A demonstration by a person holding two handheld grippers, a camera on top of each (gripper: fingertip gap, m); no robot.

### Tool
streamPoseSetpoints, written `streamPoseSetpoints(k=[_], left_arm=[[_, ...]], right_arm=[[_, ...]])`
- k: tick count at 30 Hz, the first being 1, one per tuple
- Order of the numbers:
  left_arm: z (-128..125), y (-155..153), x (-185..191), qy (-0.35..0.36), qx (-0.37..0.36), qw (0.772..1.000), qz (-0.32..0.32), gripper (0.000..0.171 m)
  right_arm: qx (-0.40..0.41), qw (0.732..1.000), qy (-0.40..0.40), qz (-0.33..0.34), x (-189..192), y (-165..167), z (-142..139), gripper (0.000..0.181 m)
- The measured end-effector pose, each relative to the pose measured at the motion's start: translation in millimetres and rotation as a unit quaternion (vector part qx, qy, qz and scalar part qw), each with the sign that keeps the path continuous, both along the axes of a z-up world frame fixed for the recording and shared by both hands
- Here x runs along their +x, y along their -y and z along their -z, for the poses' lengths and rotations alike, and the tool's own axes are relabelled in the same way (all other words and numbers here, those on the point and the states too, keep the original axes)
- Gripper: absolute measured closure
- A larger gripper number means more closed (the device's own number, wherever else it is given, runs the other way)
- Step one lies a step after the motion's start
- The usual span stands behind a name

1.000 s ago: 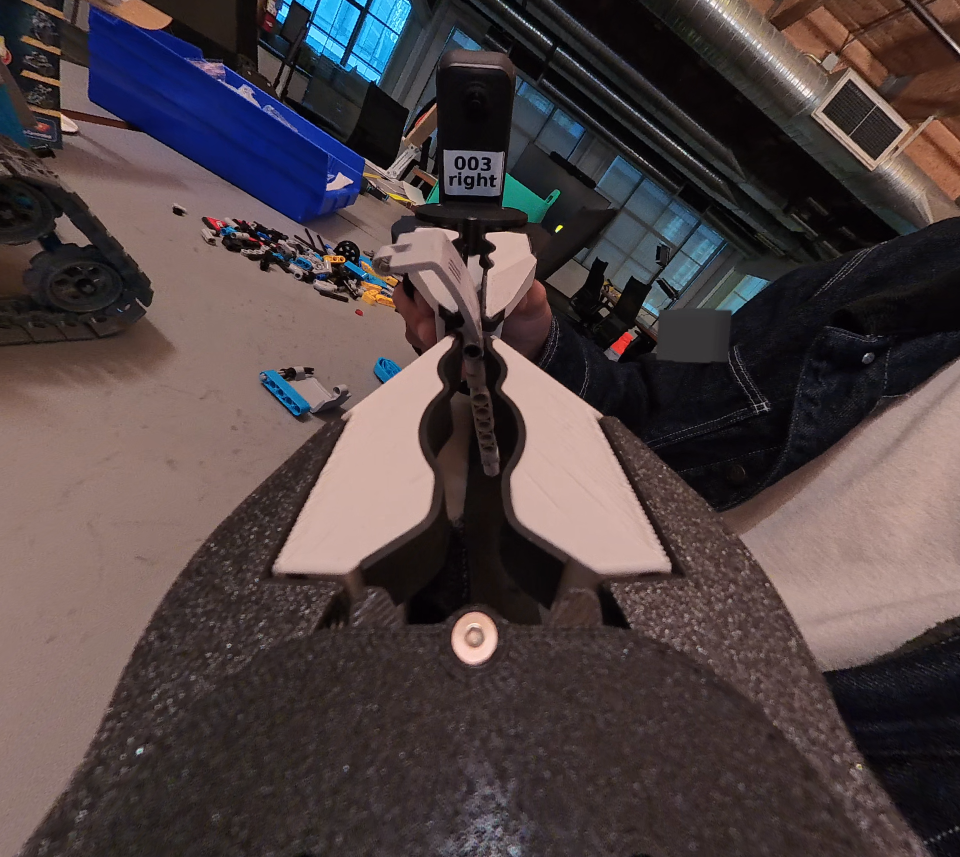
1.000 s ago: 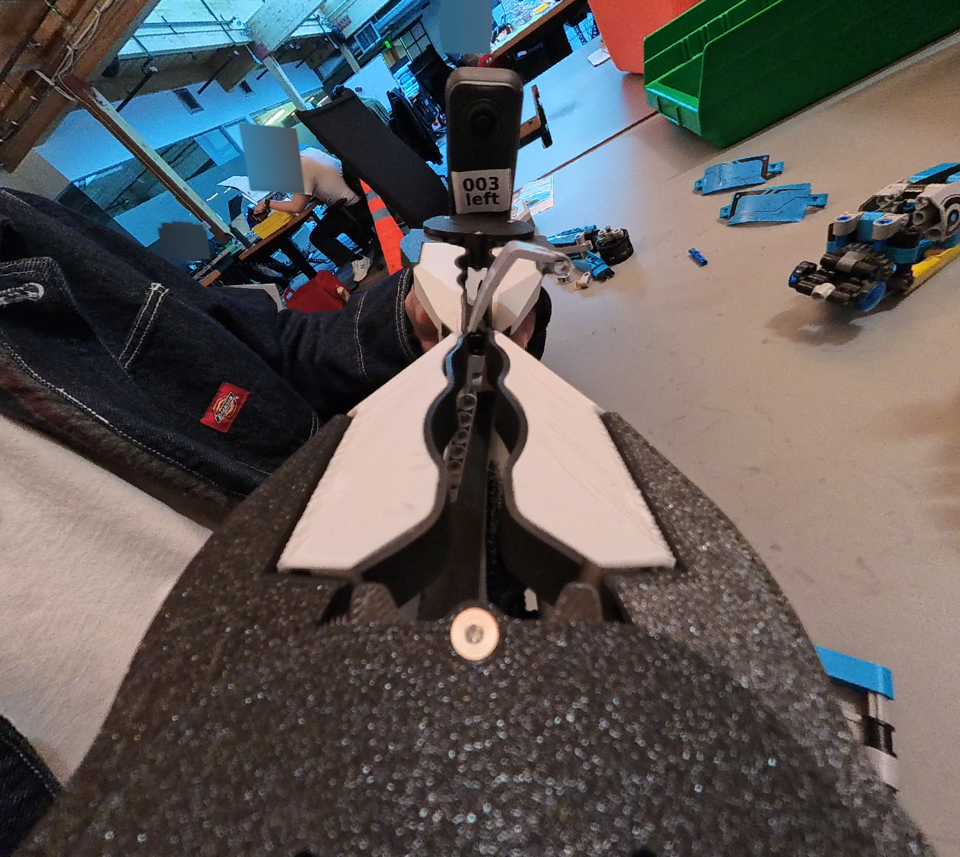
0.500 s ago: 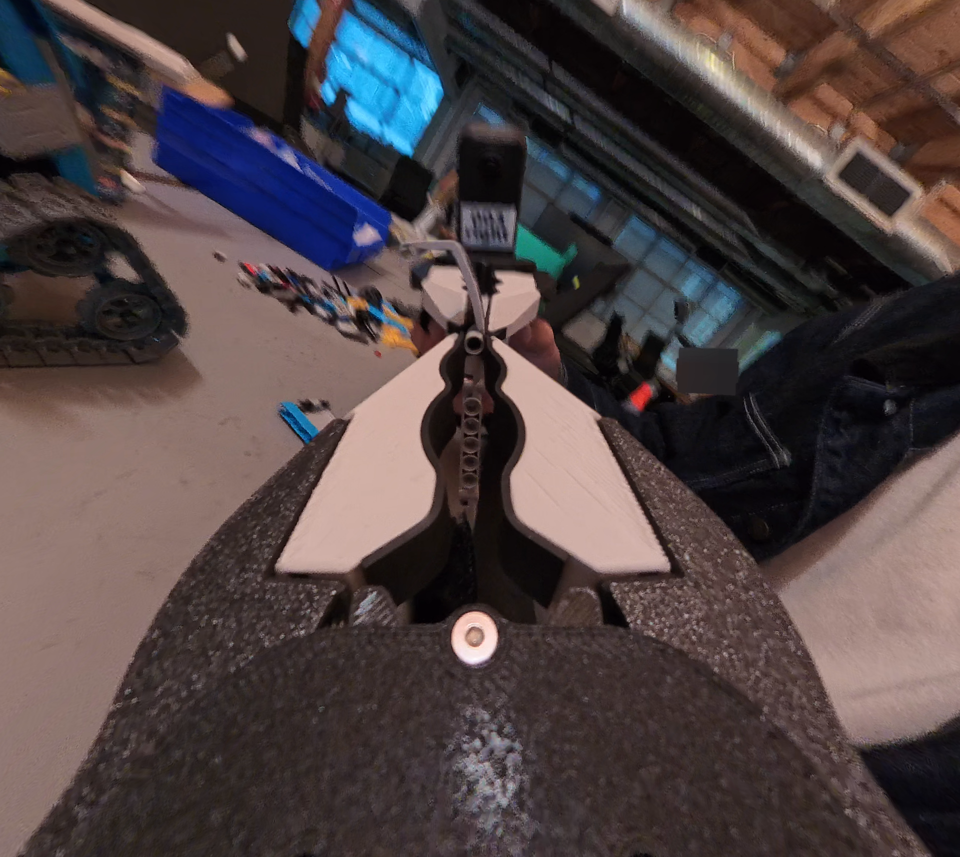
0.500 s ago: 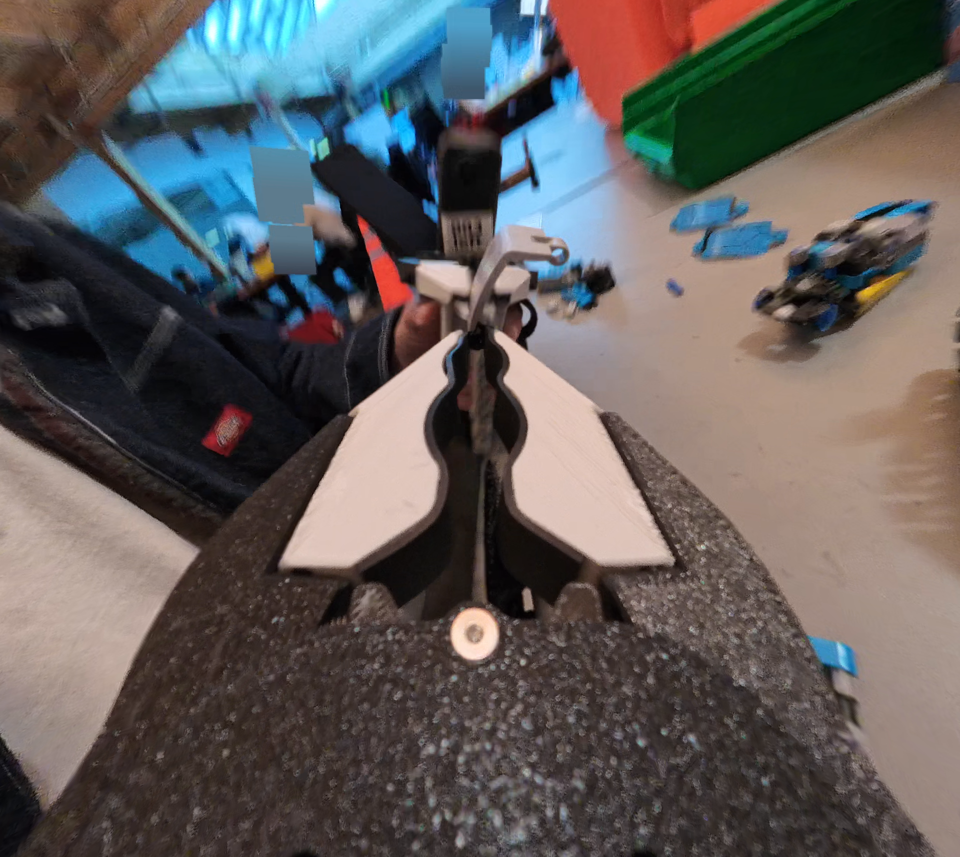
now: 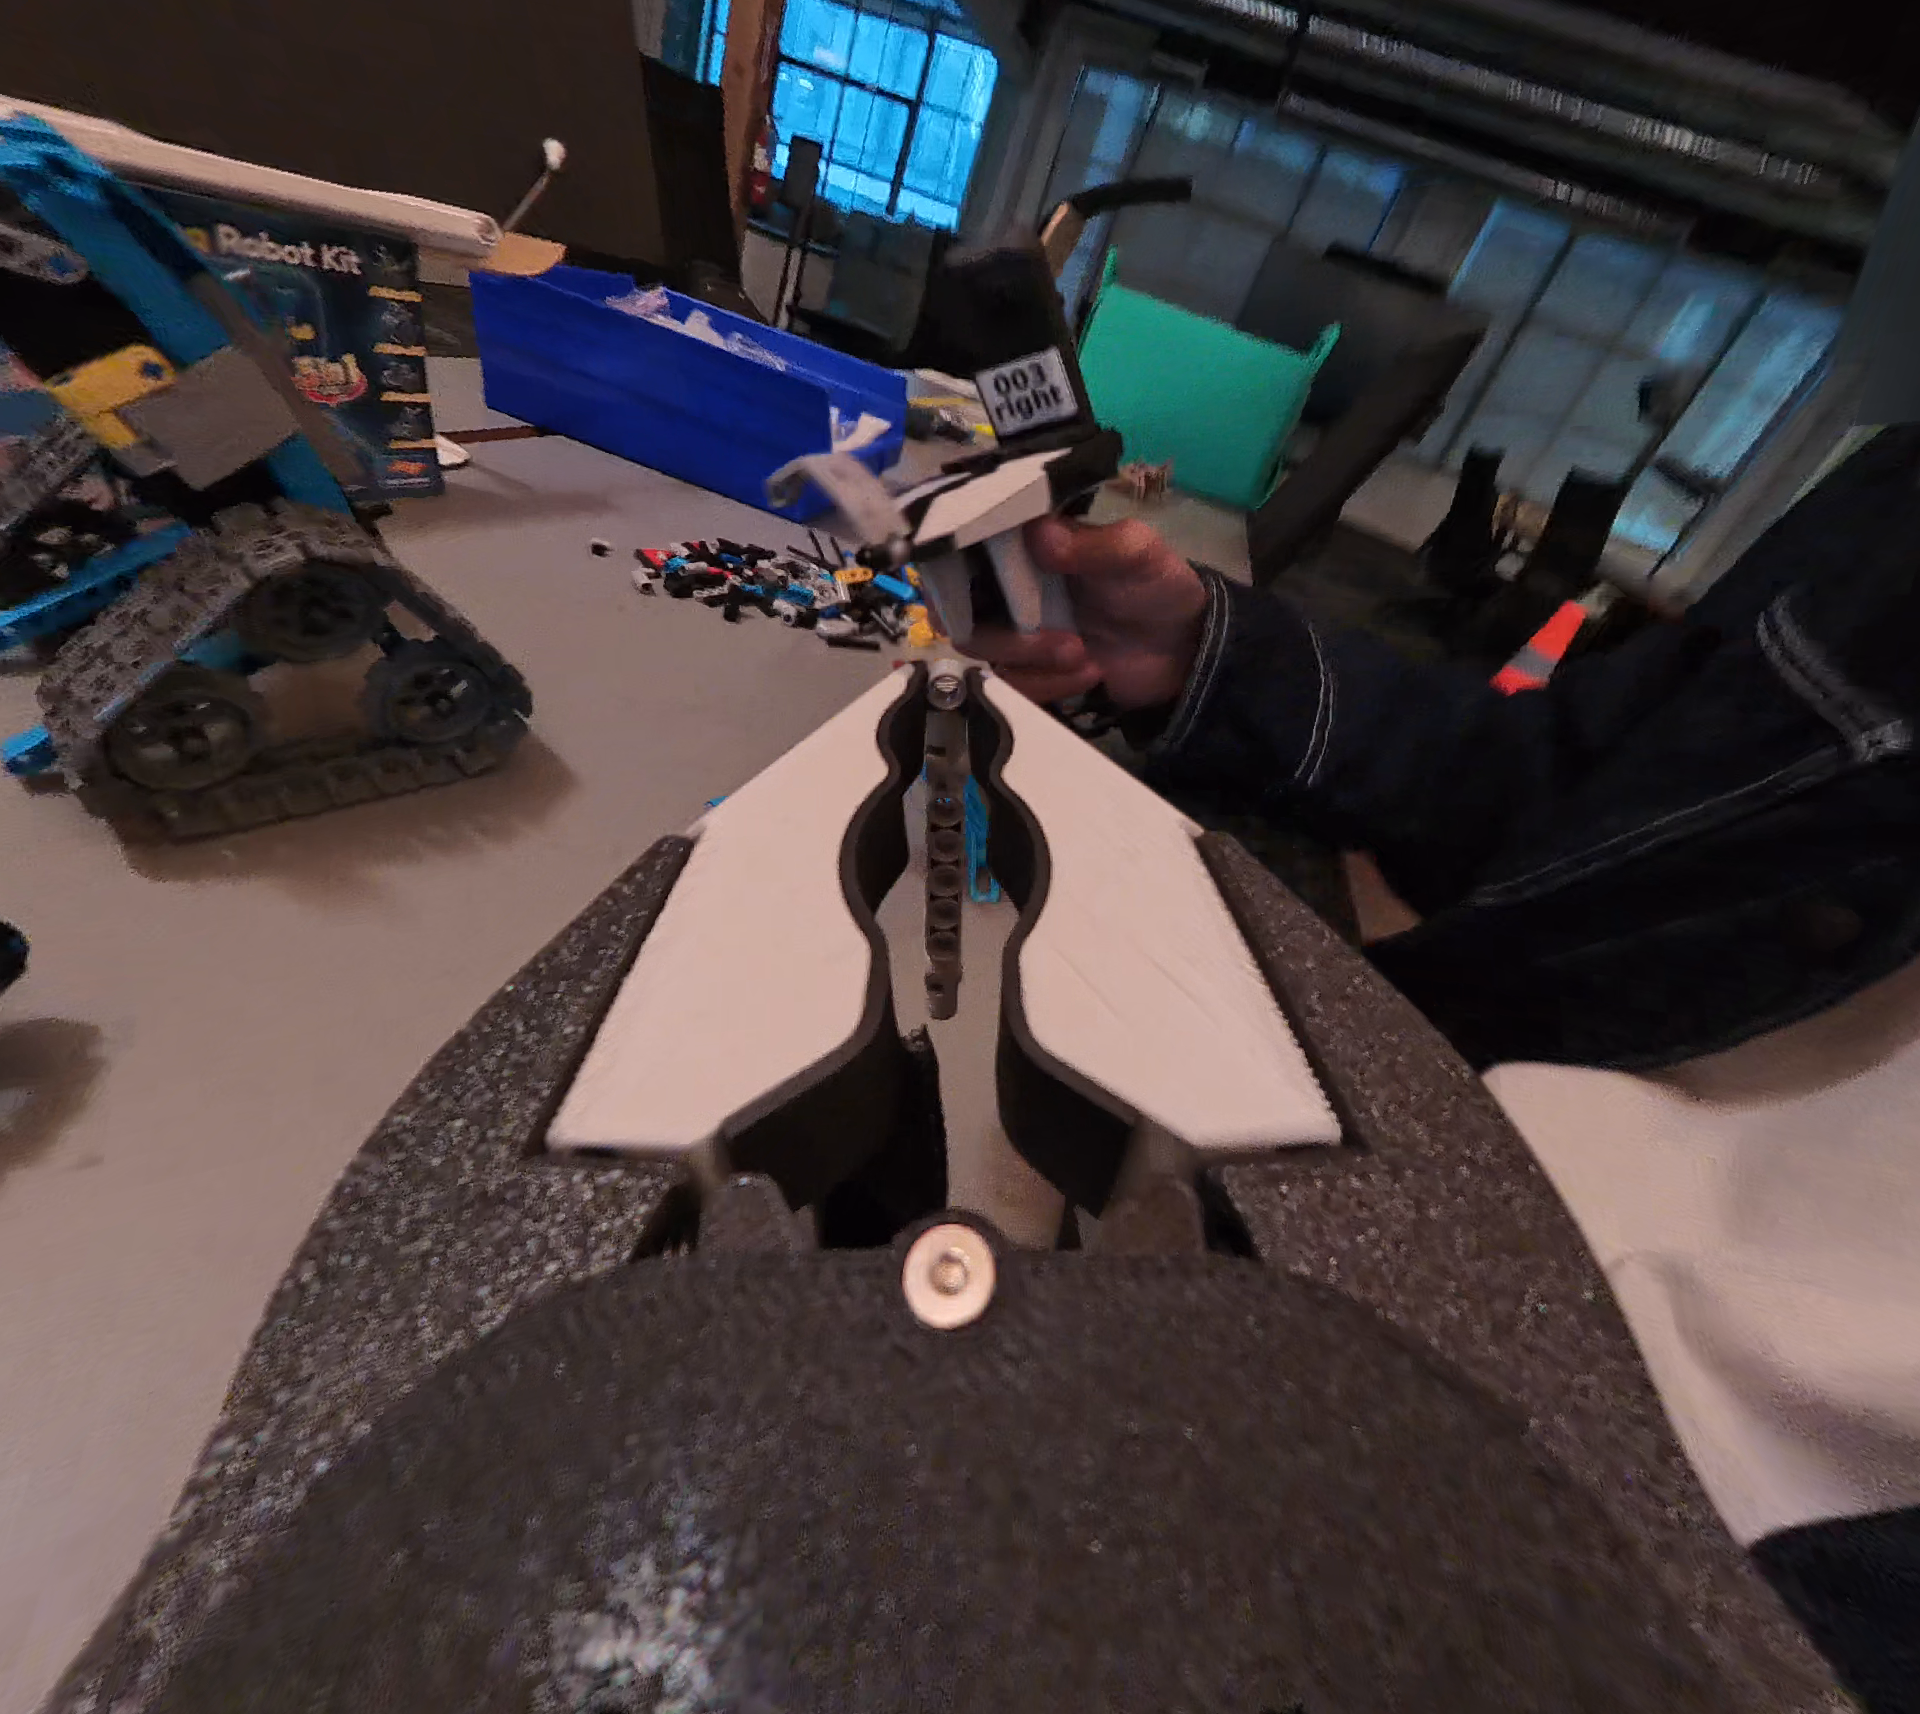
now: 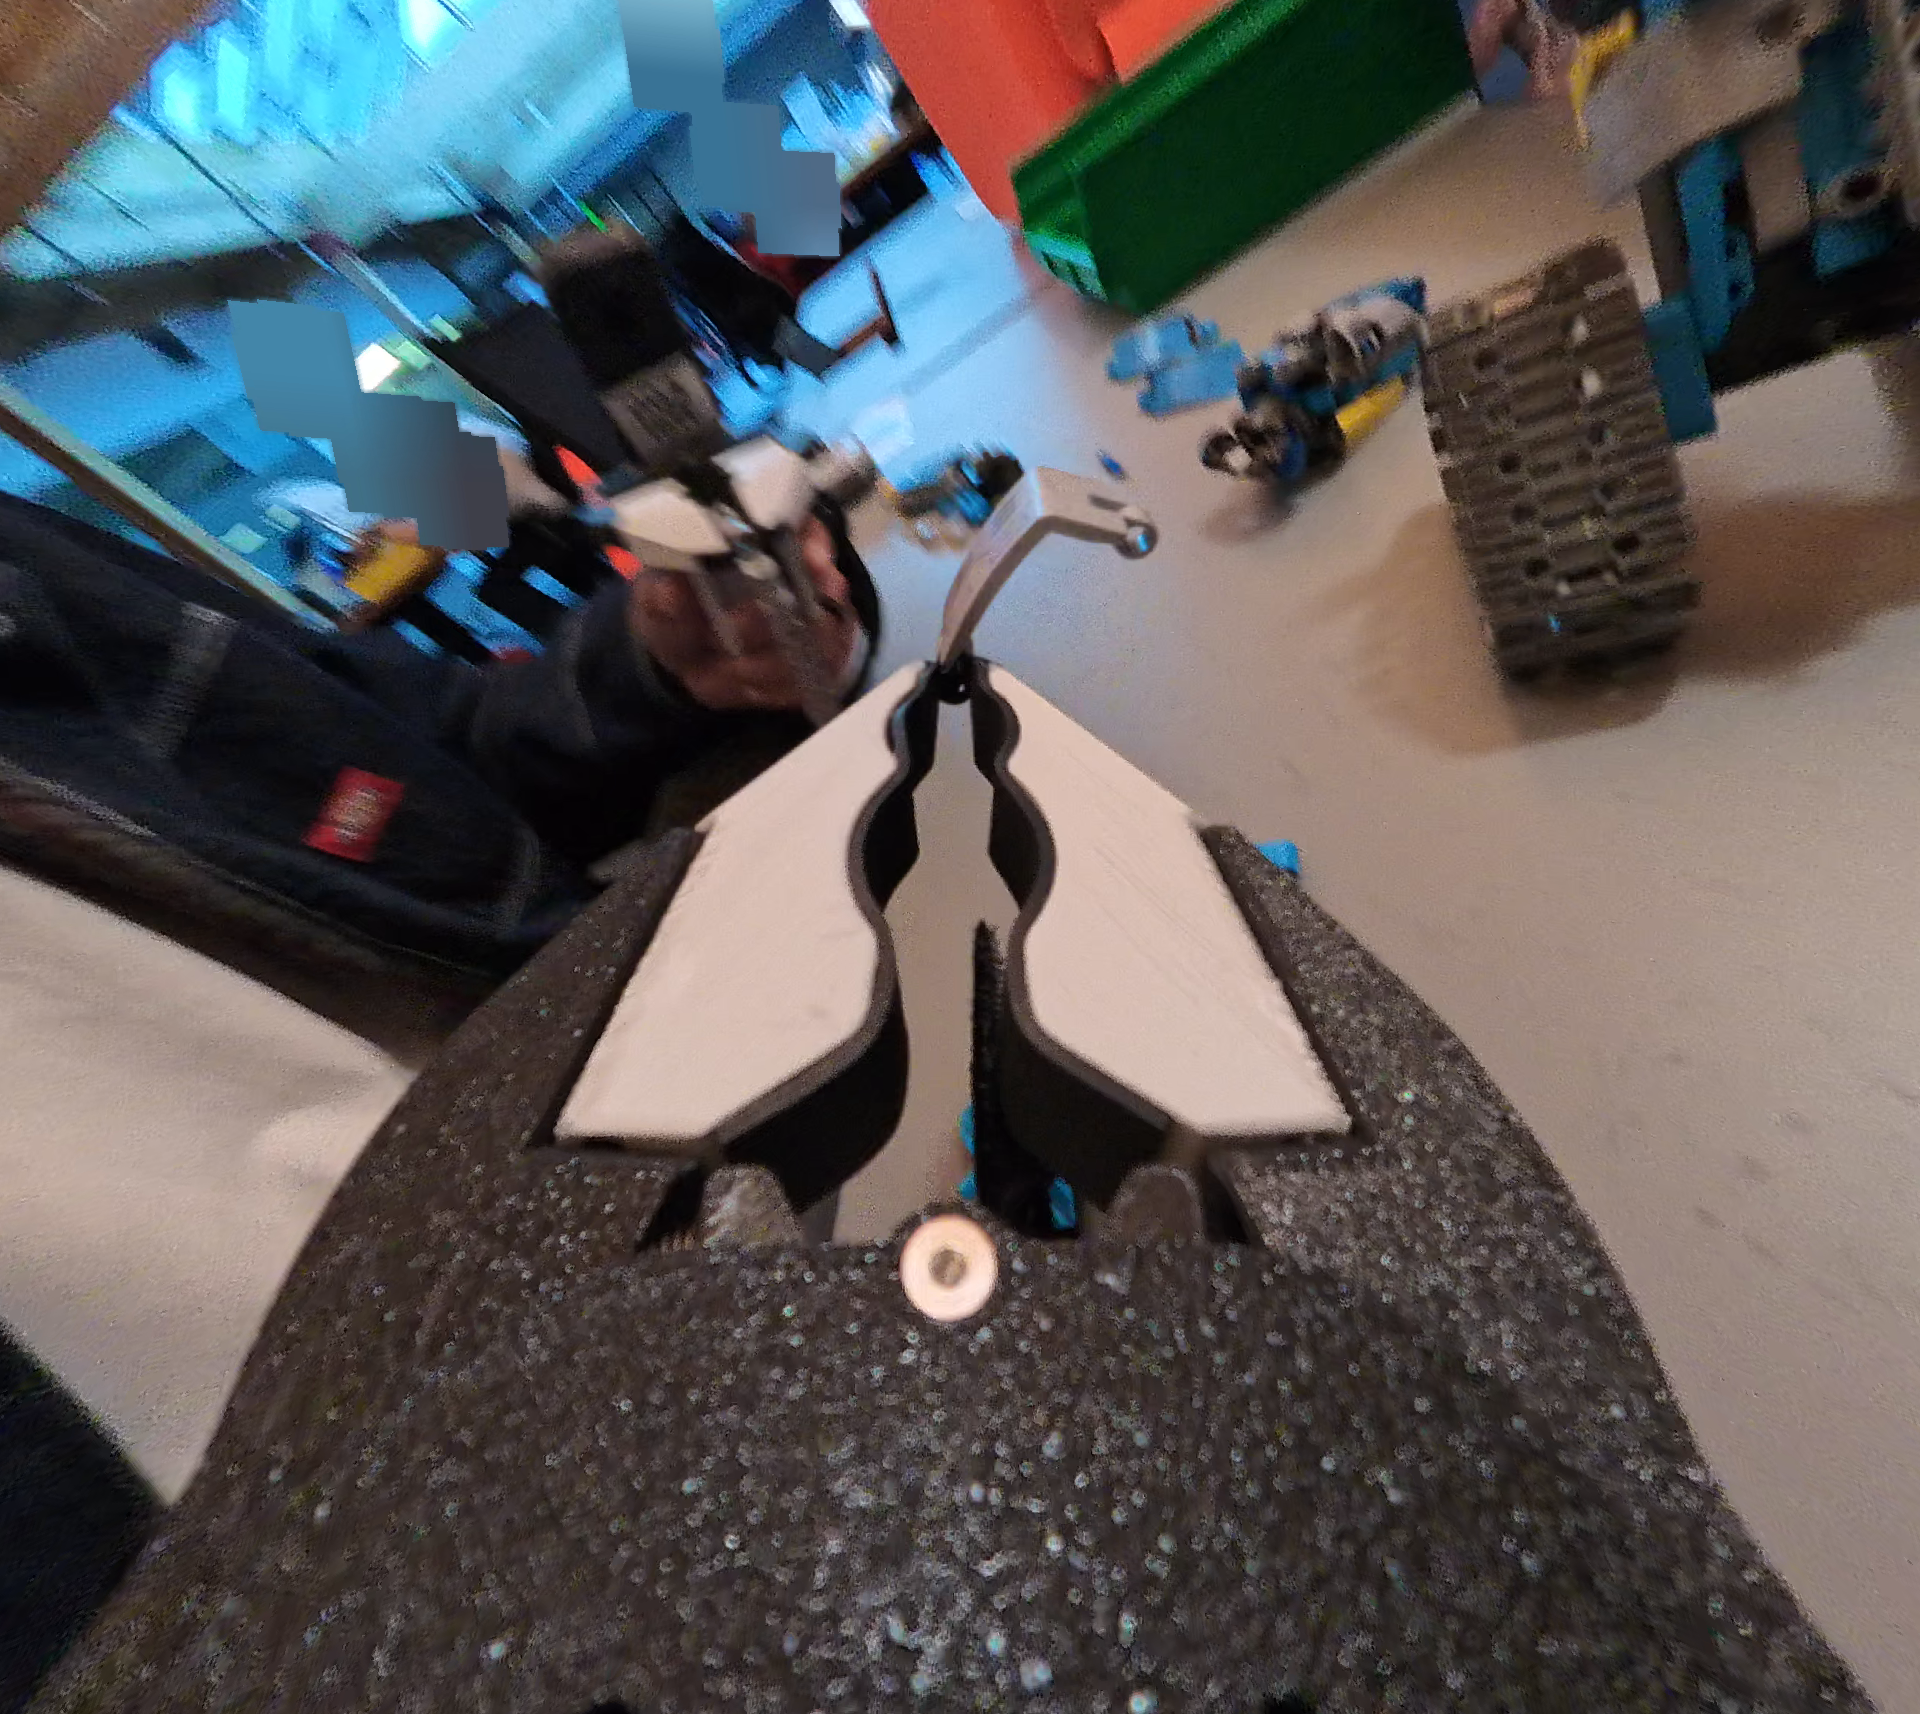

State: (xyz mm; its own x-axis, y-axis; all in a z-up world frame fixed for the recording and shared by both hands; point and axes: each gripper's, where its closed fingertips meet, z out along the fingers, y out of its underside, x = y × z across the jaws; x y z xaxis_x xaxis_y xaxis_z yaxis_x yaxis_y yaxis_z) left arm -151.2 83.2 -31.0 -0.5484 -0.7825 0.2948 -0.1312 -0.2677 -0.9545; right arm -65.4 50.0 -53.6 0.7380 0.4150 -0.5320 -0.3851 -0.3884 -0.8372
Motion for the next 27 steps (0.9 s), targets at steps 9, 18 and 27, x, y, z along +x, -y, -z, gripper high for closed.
streamPoseSetpoints(k=[9, 18, 27], left_arm=[[-3, 13, -6, 0.026, 0.031, 0.999, 0.02, 0.166], [-17, 9, -9, 0.044, -0.029, 0.998, 0.03, 0.166], [-15, 8, -8, 0.021, -0.055, 0.997, 0.044, 0.168]], right_arm=[[-0.147, 0.961, 0.196, -0.126, -74, -2, 87, 0.176], [0.026, 0.991, 0.084, -0.097, -88, -16, 3, 0.137], [0.026, 0.991, 0.034, -0.124, -117, -32, -4, 0.176]])
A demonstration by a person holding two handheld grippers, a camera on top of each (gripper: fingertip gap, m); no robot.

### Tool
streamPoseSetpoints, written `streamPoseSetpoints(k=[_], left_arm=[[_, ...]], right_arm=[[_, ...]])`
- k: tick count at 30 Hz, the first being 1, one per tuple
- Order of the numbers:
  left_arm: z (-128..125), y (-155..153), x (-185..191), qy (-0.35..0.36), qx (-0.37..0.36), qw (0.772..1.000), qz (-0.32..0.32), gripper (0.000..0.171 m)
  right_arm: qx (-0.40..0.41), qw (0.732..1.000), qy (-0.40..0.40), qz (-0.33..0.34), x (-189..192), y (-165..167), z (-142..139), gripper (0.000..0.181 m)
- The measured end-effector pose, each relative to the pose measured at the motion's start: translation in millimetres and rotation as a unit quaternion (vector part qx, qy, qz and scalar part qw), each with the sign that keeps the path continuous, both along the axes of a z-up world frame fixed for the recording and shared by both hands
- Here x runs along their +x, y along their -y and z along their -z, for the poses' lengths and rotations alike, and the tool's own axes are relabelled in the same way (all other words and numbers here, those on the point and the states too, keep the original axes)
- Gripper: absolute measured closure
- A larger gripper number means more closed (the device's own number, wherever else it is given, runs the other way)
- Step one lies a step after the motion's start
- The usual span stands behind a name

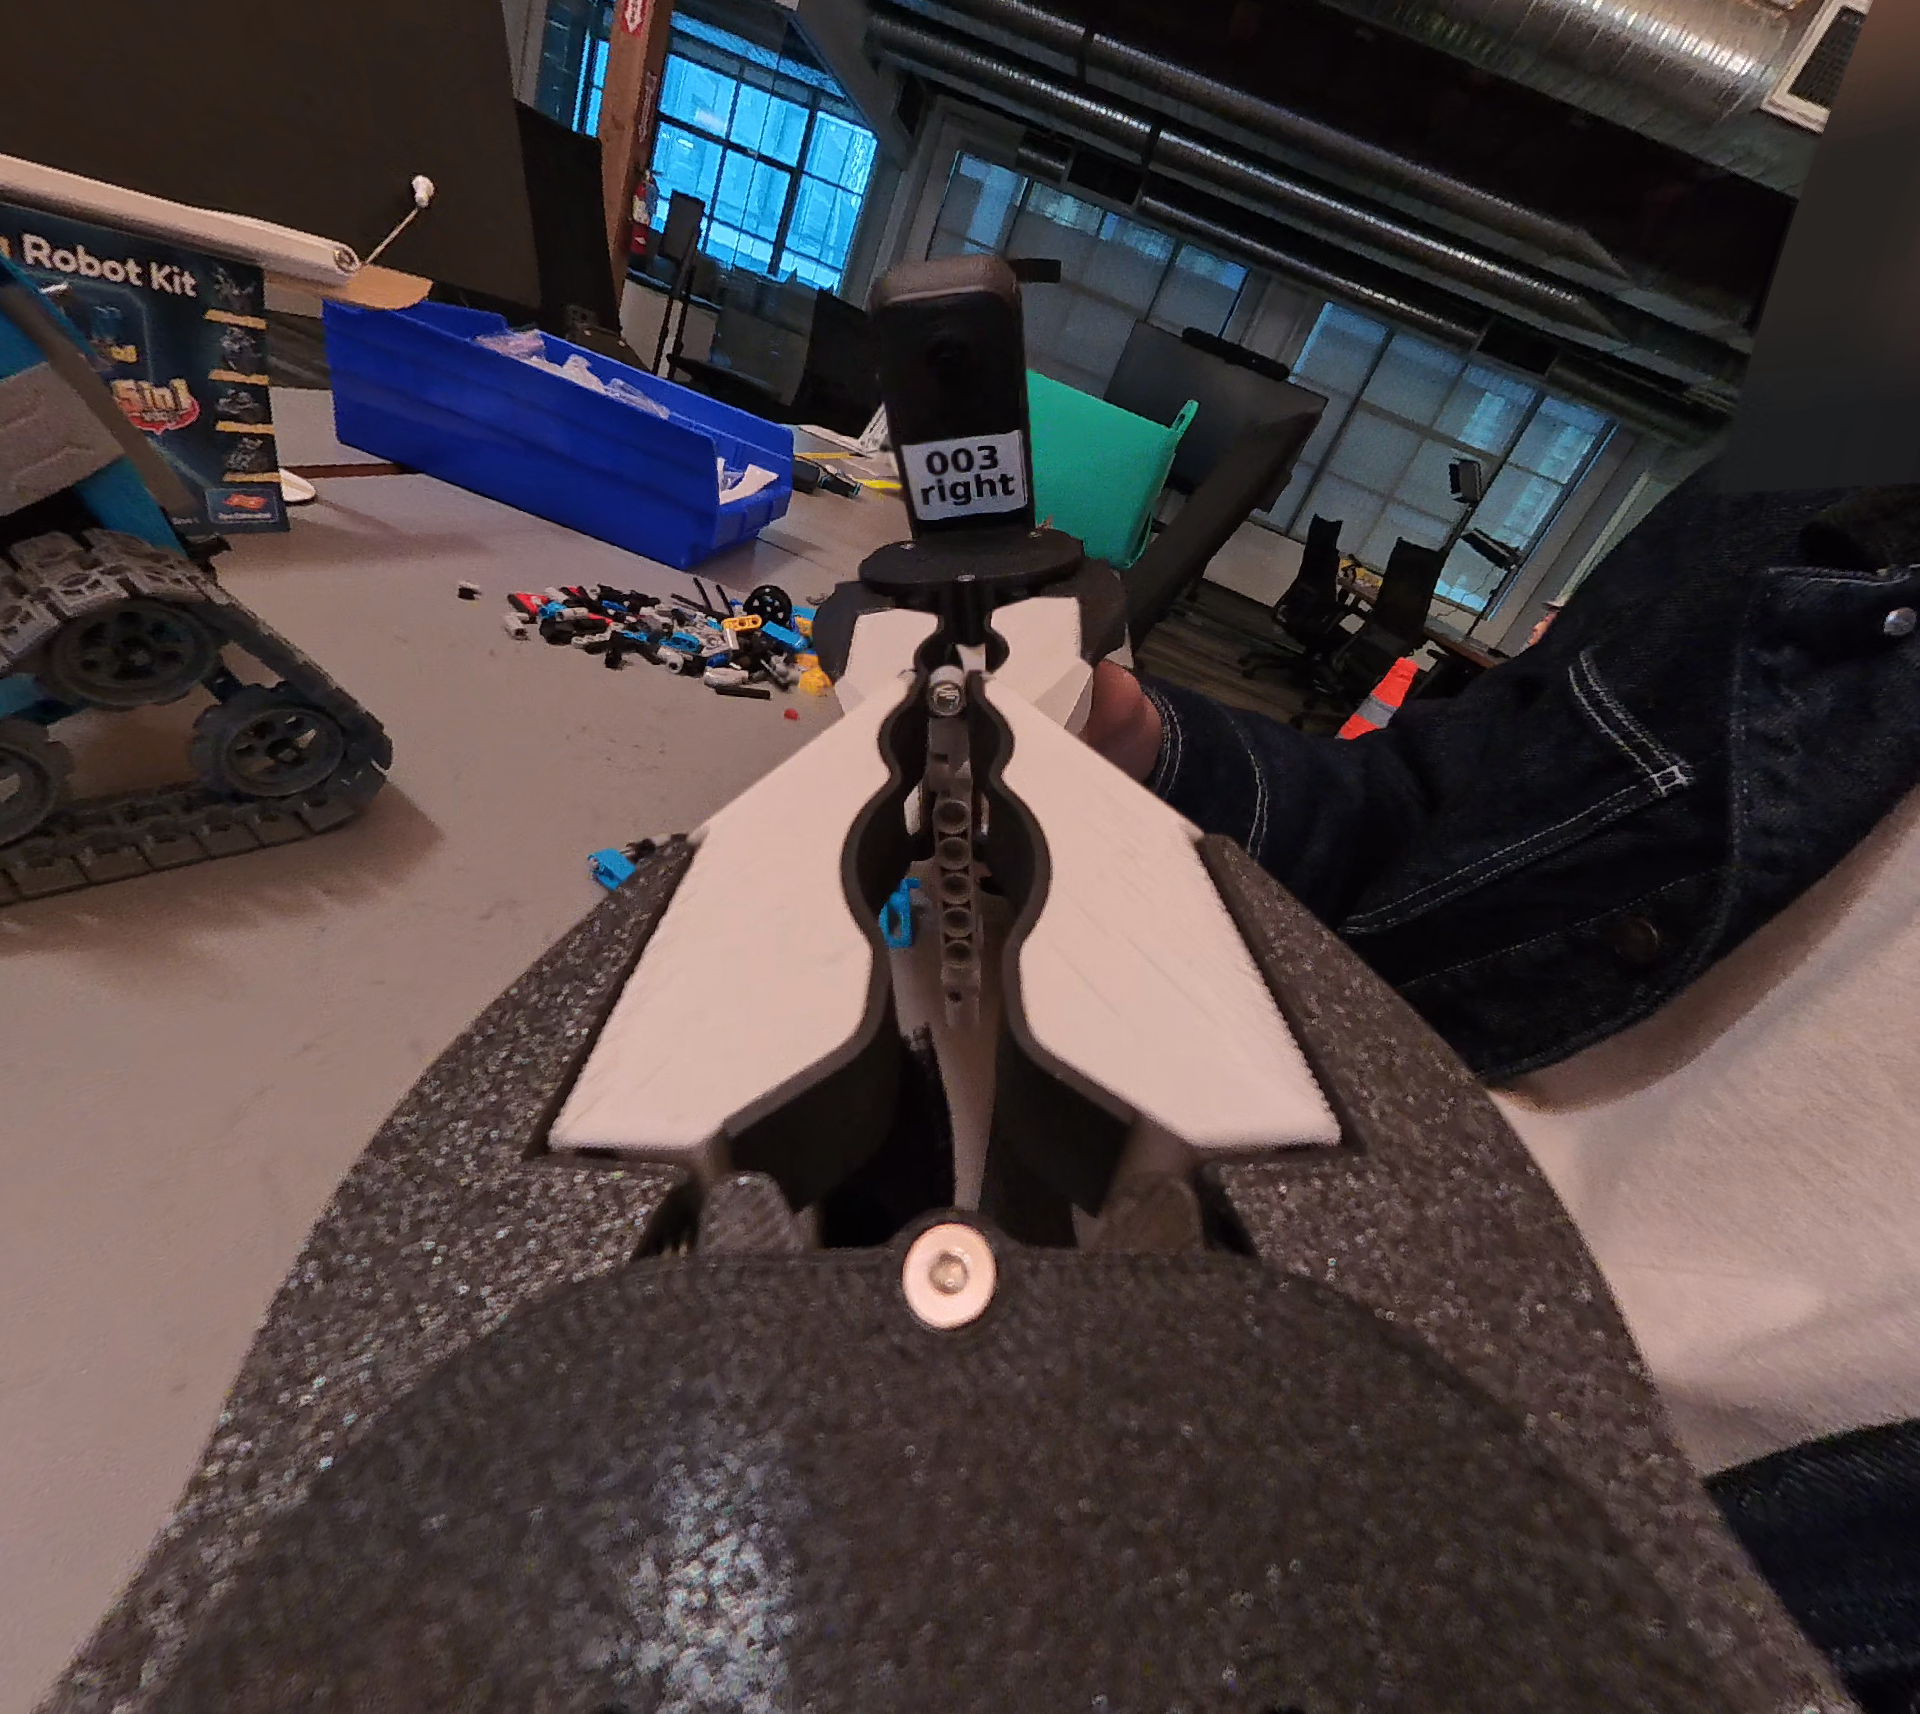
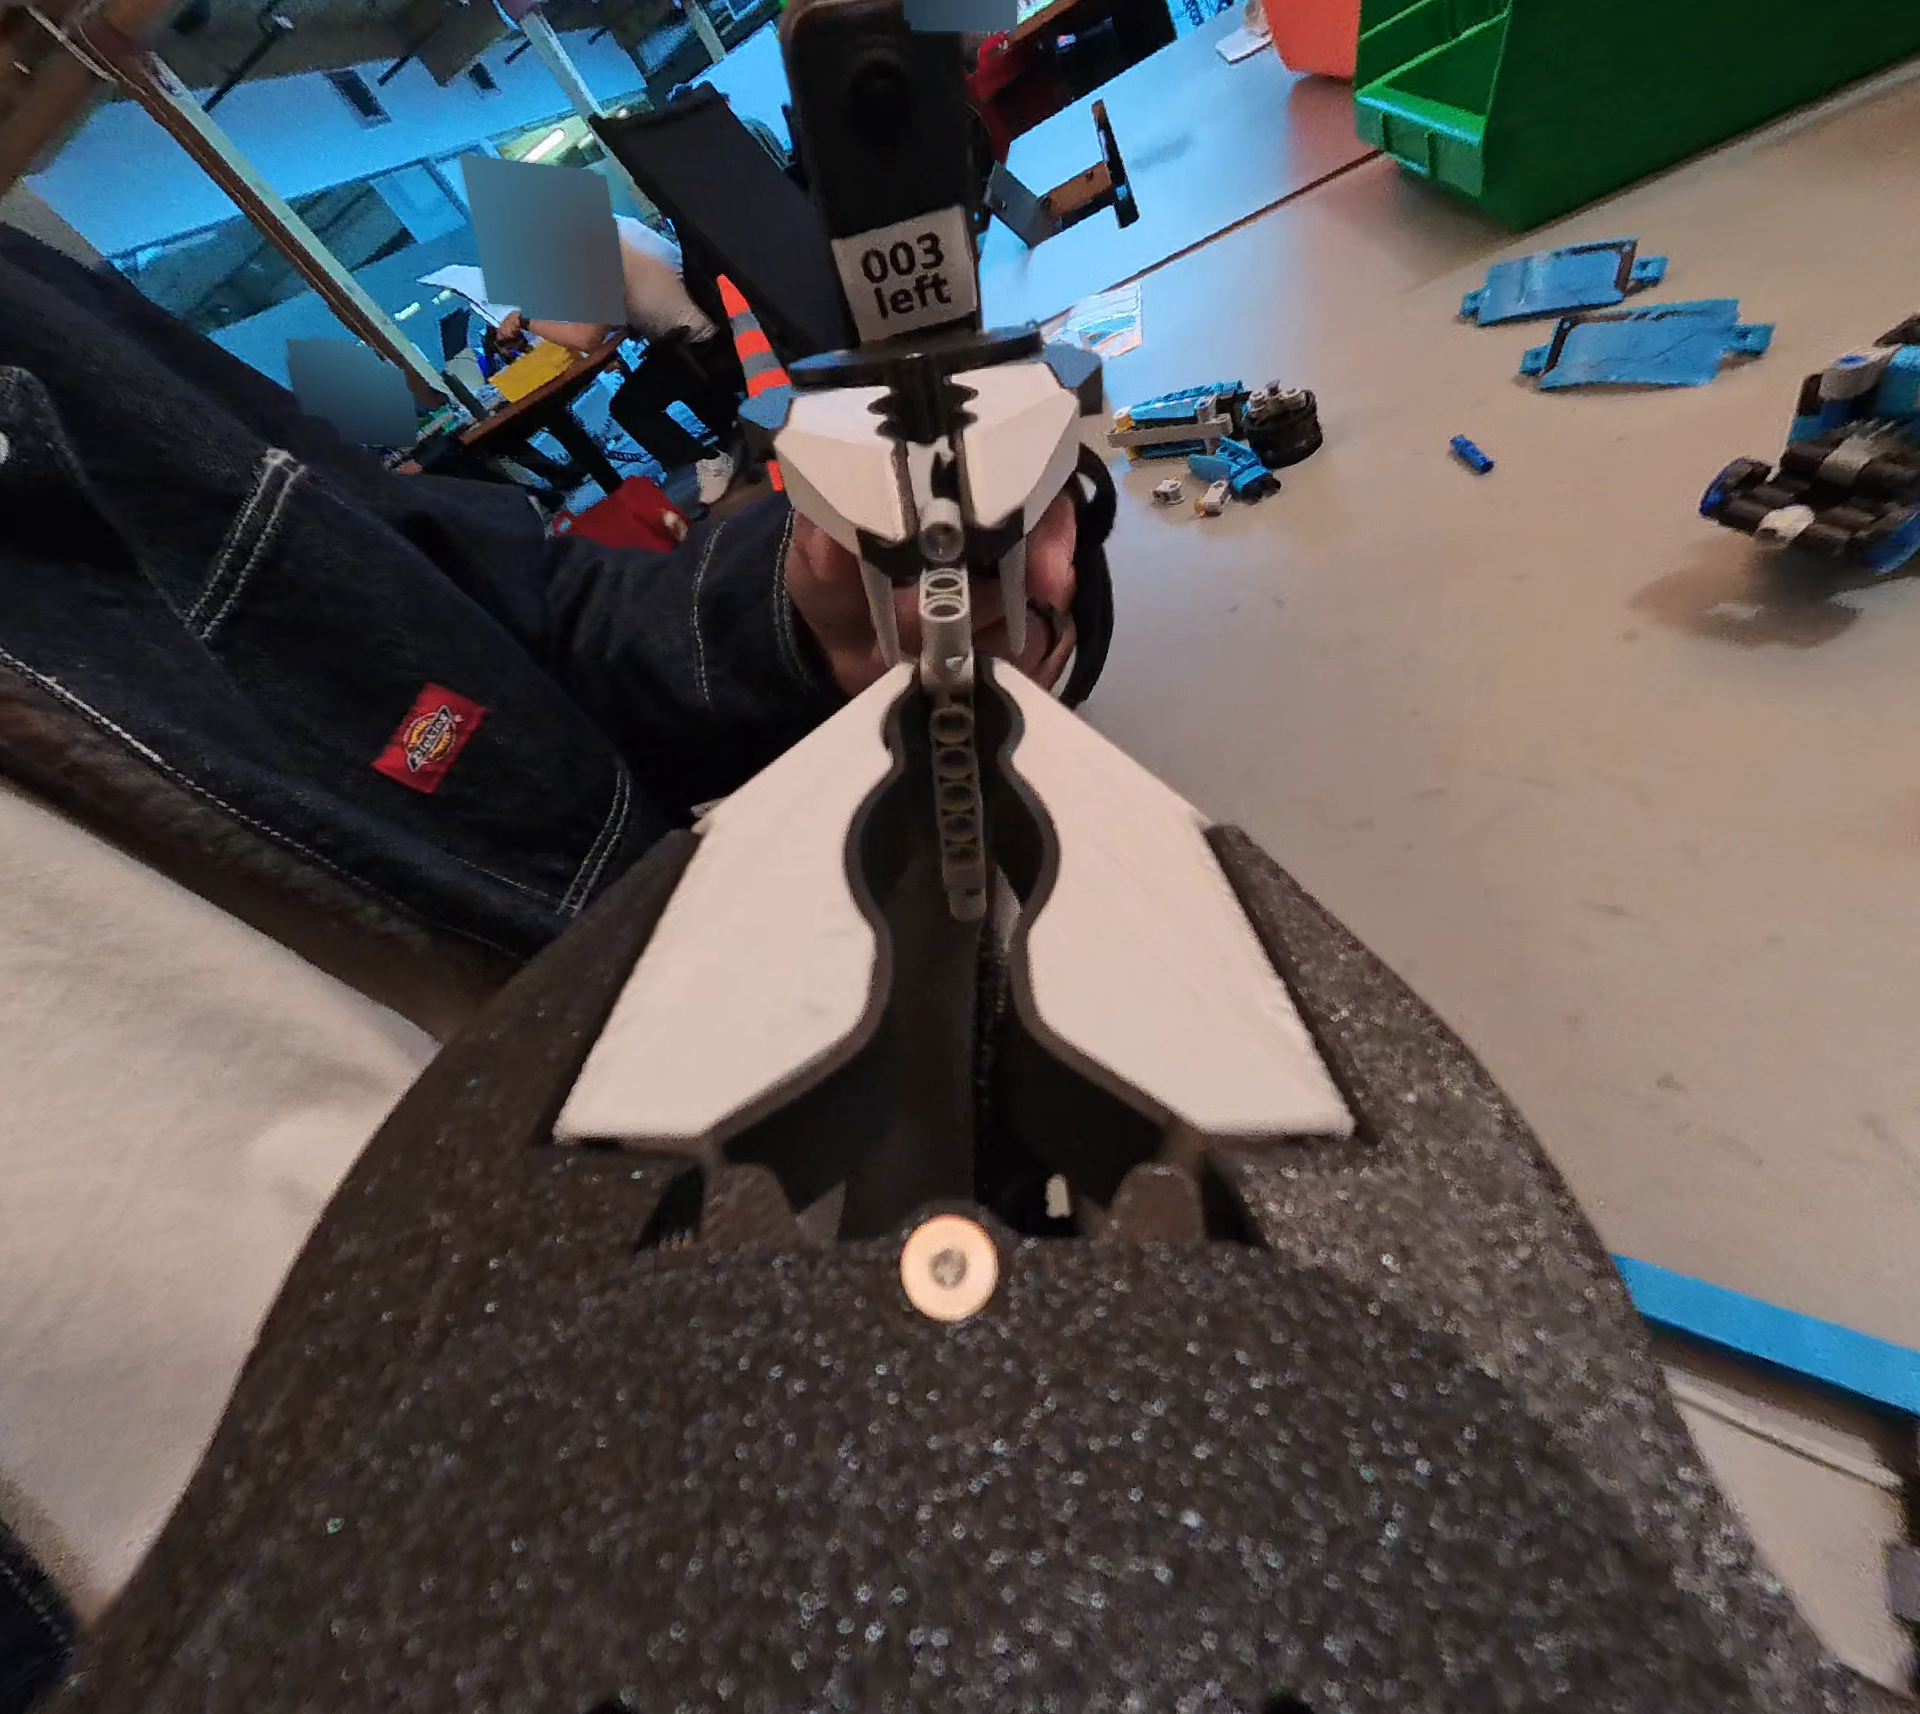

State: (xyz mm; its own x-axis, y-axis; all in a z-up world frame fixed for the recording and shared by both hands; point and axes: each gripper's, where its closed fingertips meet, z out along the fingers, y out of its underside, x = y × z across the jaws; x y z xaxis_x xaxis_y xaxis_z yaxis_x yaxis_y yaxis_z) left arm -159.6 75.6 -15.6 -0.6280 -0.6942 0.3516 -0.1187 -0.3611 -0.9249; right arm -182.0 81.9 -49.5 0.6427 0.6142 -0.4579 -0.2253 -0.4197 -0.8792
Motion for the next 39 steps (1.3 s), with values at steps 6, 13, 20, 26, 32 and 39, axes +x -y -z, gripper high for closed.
streamPoseSetpoints(k=[6, 13, 20, 26, 32, 39], left_arm=[[-6, -4, 1, 0.011, -0.028, 0.999, -0.014, 0.17], [-2, -12, 7, -0.007, -0.05, 0.998, -0.024, 0.169], [1, -6, 10, -0.034, -0.082, 0.996, 0.007, 0.138], [16, 17, 21, -0.06, -0.005, 0.998, 0.011, 0.138], [33, 1, 31, -0.054, 0.128, 0.986, -0.09, 0.166], [45, -55, 34, 0.005, 0.538, 0.771, -0.341, 0.166]], right_arm=[[-0.005, 1.0, -0.007, -0.009, -1, -1, -5, 0.176], [-0.026, 1.0, -0.009, -0.006, 4, -7, -1, 0.176], [0.028, 0.986, -0.161, 0.039, 45, -1, -32, 0.176], [0.049, 0.987, -0.15, 0.022, 36, 2, -36, 0.175], [0.045, 0.993, -0.052, 0.092, 44, -13, -17, 0.167], [0.086, 0.978, 0.07, 0.175, 68, -10, -15, 0.158]])
